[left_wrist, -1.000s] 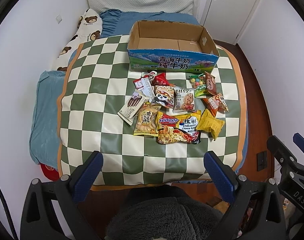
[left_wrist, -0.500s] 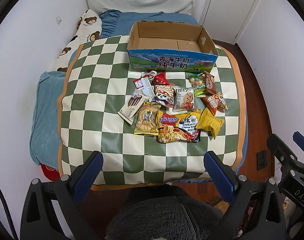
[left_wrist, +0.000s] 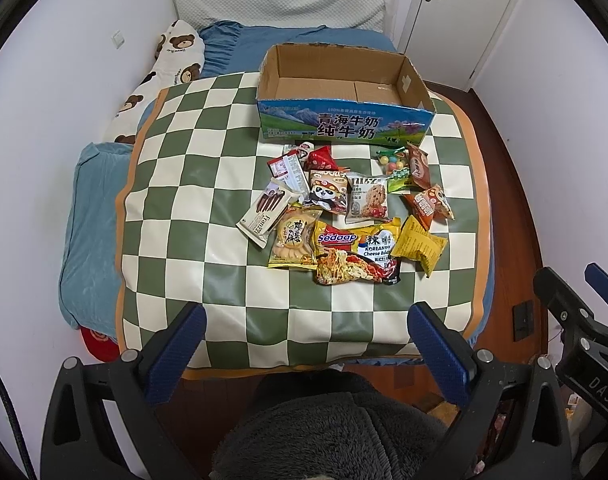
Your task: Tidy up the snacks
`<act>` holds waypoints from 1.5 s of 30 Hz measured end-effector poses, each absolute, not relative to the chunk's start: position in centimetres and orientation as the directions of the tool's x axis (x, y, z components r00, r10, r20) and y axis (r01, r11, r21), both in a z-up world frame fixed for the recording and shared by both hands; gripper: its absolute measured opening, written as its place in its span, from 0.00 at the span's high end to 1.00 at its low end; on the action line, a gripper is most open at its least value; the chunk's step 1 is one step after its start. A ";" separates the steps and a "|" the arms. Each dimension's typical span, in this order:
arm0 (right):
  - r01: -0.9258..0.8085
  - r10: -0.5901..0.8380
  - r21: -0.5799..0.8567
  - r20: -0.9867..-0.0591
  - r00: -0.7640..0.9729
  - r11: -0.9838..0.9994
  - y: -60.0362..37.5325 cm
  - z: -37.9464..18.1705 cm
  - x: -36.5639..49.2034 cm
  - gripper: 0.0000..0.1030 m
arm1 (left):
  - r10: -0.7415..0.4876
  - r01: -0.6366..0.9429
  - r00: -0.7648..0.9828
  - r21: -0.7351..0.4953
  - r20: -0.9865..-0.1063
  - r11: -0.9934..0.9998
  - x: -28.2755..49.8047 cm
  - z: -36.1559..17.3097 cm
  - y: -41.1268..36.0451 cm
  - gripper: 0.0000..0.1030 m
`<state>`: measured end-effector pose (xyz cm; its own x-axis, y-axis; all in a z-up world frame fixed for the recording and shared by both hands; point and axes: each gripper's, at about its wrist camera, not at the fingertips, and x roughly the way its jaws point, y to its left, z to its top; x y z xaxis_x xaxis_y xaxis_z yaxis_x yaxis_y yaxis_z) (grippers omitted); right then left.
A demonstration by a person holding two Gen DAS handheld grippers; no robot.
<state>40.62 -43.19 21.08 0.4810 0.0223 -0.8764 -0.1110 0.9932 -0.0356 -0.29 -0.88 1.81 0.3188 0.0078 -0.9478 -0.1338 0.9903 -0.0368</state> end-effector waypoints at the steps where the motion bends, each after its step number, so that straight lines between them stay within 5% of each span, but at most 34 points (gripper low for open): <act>1: -0.111 0.021 -0.037 -0.876 0.481 0.993 -43.2 21.1 40.6 0.00 | 0.005 -0.133 0.321 -0.040 -0.947 0.990 -0.3 1.9 -0.9 0.00; 29: -0.118 0.052 -0.004 -0.881 0.469 0.993 -43.0 20.2 40.9 0.00 | 0.057 -0.154 0.349 0.002 -0.936 0.988 -0.4 1.7 -0.6 0.00; 39: -0.145 0.079 0.051 -0.976 0.201 0.988 -40.4 5.0 48.6 0.00 | 0.233 -0.233 0.249 0.176 -0.940 0.957 3.1 -7.6 3.3 0.00; 42: 0.145 0.341 0.336 -0.940 -0.009 0.930 -41.9 -2.2 50.7 0.00 | 0.235 -0.234 0.192 0.188 -0.953 0.954 4.0 -11.0 4.2 0.00; 45: 0.393 0.458 0.418 -0.889 -0.007 0.819 -43.2 -7.4 51.5 0.00 | 0.234 -0.242 0.149 0.194 -0.961 0.951 4.8 -13.6 5.1 0.00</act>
